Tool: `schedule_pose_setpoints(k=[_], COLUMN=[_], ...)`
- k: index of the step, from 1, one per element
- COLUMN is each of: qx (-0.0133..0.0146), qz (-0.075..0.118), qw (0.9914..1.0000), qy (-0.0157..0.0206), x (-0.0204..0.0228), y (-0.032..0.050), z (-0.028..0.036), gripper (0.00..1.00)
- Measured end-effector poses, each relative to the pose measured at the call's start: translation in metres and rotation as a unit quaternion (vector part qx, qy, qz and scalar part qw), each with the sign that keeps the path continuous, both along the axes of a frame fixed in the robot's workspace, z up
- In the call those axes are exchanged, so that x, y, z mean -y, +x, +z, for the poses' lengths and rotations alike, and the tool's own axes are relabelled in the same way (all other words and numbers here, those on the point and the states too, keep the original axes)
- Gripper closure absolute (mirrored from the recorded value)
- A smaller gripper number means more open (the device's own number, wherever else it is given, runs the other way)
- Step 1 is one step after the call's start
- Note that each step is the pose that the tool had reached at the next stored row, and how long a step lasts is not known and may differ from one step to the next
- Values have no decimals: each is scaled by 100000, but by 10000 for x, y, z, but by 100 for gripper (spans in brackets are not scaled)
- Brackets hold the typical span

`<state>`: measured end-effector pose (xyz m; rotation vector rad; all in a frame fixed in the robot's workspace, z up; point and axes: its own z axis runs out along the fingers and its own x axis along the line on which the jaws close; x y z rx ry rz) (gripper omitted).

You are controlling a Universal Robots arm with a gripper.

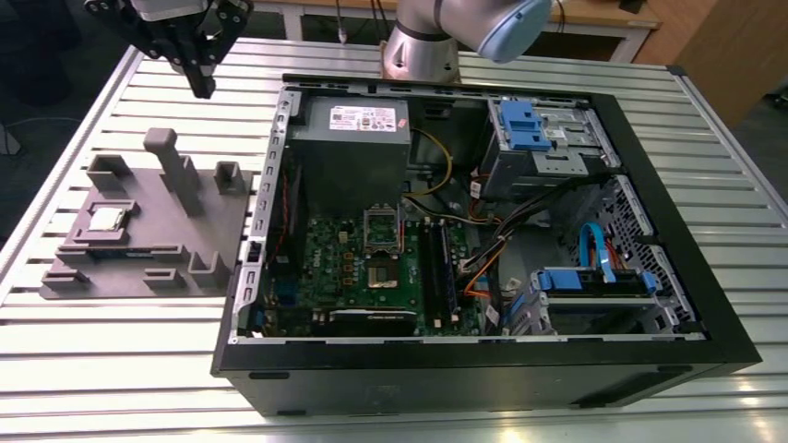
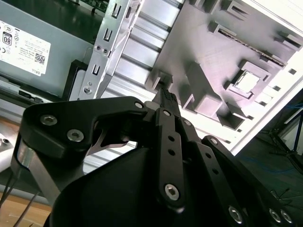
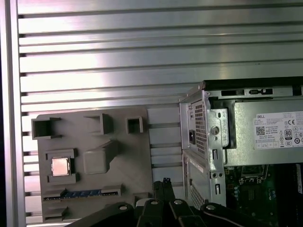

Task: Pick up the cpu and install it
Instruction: 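Reach for the cpu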

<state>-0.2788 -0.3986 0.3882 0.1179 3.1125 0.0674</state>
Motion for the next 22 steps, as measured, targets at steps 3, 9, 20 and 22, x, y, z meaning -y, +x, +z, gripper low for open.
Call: schedule_pose_setpoints(k=[3,9,20,22], qx=[2,-3,-1,0], qz=[-2,0,-3,-1], qw=[100000,100000,100000,100000], qy=[0,-3,1,-2], x=[0,0,0,0], y=[-22,-42,-65,-68], z=[0,0,0,0], gripper=[90,90,90,90])
